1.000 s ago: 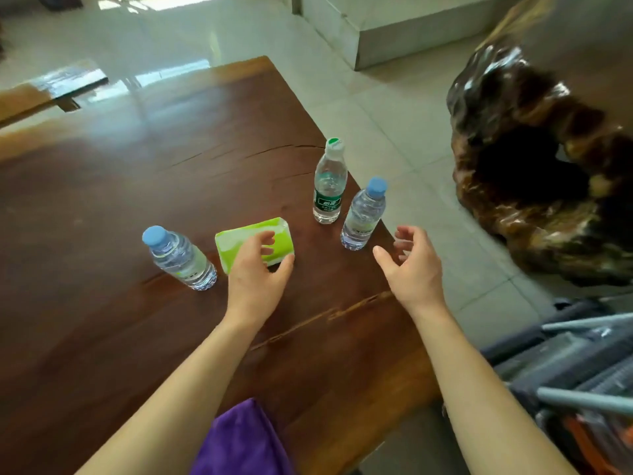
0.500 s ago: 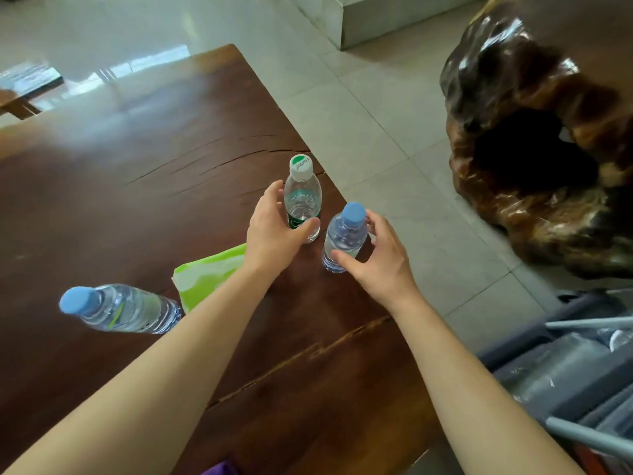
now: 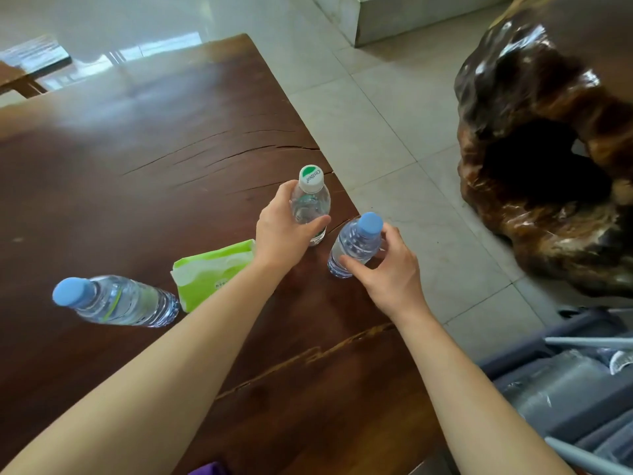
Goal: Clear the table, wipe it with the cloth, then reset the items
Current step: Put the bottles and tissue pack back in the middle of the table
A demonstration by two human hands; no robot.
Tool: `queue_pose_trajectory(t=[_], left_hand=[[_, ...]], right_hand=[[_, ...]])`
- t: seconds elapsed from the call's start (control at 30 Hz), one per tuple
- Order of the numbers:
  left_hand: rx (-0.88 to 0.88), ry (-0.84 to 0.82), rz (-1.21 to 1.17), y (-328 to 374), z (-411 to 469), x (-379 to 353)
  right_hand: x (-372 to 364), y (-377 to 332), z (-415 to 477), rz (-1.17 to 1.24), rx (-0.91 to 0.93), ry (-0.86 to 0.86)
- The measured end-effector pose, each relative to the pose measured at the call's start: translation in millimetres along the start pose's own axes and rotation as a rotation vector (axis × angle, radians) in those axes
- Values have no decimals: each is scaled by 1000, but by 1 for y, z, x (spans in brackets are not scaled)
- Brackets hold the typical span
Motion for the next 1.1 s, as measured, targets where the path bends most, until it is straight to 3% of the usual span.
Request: queue_pose_trajectory(t=[0.37, 0.6, 1.1], left_hand=[[-16, 55, -128, -29, -100, 36], [1, 131, -195, -49, -189, 82], [212, 545, -33, -158, -324, 270]], right_hand=[[7, -21, -62, 36, 28, 44], [-1, -59, -131, 49, 100, -15], [-95, -178, -231, 237, 241, -211]])
Point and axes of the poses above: each hand's wrist, its own z-axis towards the middle knuckle, its own x-axis out of the back of the hand, y = z × x, the point moved 4 cm from there along z, towards the middle knuckle, and after that the axes turned 5 degrees about x, right-handed, at the moved point
